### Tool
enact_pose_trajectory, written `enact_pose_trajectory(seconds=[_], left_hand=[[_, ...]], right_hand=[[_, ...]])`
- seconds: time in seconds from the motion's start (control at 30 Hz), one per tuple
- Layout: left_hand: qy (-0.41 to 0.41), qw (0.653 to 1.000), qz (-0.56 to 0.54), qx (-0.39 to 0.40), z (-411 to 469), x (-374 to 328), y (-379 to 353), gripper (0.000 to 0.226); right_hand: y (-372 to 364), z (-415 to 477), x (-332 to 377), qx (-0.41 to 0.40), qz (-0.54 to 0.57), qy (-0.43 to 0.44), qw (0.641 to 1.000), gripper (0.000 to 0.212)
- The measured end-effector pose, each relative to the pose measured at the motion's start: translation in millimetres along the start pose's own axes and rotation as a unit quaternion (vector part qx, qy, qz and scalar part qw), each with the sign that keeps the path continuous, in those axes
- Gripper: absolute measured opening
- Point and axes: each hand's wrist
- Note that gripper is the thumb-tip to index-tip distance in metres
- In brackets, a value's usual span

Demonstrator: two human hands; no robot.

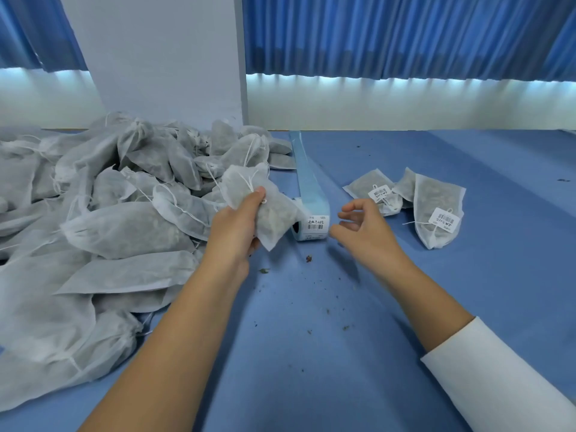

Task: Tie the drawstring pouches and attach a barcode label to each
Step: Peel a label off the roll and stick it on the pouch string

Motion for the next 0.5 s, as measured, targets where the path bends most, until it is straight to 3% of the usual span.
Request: enact_pose_trajectory(seconds=[0.3, 0.5], left_hand=[[0.034, 0.999, 0.016, 0.035, 7.3, -0.6, 5.4, 0.015], [-0.014, 0.997, -0.028, 0.077, 2.3, -4.5, 2.8, 0.024]], right_hand=[[-7.8, 0.1, -2.4, 0.091, 0.013, 0.079, 0.993, 0.023], [-2.7, -4.9, 3.7, 0.129, 0.065, 0.098, 0.985, 0.03]])
Point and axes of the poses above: each hand's wrist, its own z-axis towards the middle knuckle, its own y-axis out of the back of the hand, x = y × z, and after that the axes turned 15 degrees about y, right-handed
